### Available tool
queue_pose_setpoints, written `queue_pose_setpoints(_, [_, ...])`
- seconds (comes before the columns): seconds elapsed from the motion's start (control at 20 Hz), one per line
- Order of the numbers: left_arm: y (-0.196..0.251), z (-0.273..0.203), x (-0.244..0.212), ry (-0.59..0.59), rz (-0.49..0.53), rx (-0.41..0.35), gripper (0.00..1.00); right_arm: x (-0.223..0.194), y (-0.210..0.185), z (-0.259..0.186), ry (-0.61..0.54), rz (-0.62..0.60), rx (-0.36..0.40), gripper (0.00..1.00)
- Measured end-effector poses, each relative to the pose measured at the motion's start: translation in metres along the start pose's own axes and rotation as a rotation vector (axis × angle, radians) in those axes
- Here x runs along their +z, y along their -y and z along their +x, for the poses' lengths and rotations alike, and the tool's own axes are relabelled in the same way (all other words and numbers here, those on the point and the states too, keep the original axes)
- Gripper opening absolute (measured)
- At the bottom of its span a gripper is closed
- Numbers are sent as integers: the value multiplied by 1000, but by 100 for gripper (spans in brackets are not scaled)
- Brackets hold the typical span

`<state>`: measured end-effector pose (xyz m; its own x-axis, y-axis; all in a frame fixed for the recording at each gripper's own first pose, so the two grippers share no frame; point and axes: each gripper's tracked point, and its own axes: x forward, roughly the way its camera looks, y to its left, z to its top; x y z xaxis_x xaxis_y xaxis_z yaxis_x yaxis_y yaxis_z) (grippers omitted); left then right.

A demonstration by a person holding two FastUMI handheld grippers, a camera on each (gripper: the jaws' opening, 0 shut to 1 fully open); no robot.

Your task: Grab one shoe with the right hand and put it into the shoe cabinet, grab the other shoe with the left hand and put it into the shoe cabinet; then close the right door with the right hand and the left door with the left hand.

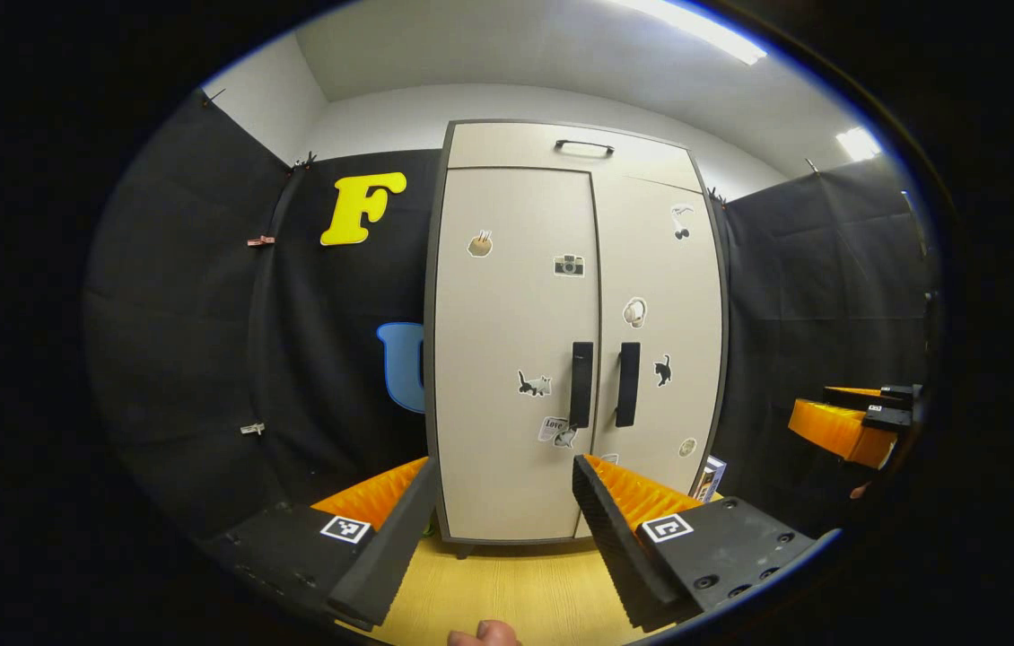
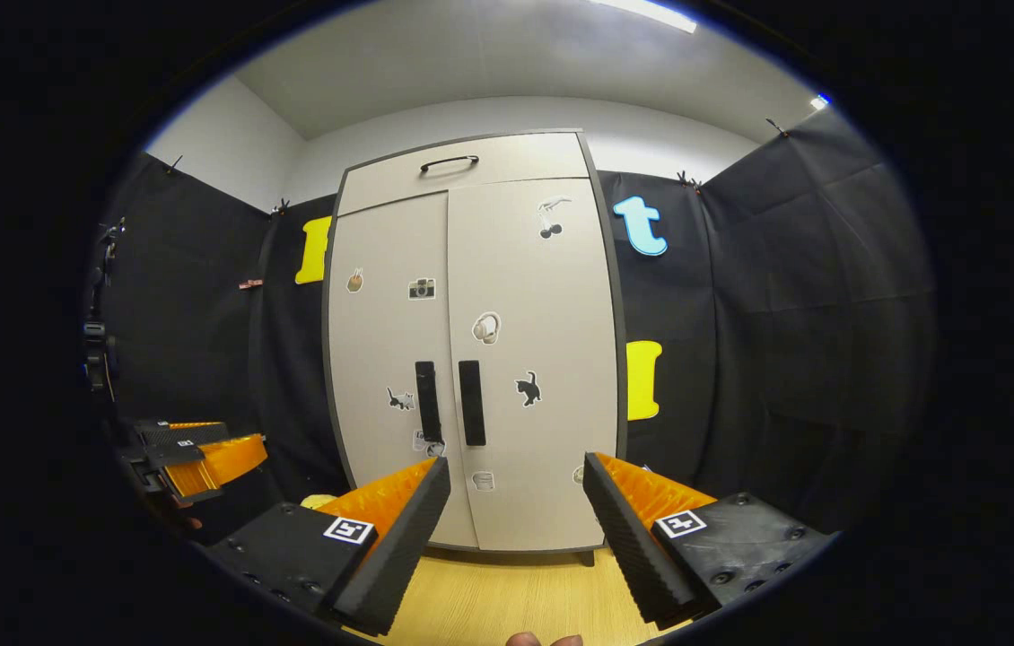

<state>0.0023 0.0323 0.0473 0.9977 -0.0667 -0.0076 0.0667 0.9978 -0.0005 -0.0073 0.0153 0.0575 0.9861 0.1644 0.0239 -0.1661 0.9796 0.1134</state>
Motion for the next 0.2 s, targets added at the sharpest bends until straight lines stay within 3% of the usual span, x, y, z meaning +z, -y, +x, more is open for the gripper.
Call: queue_pose_setpoints(0.2, [1,1,2,0,1,-1,93,0,0,1,-1,1,0,98])
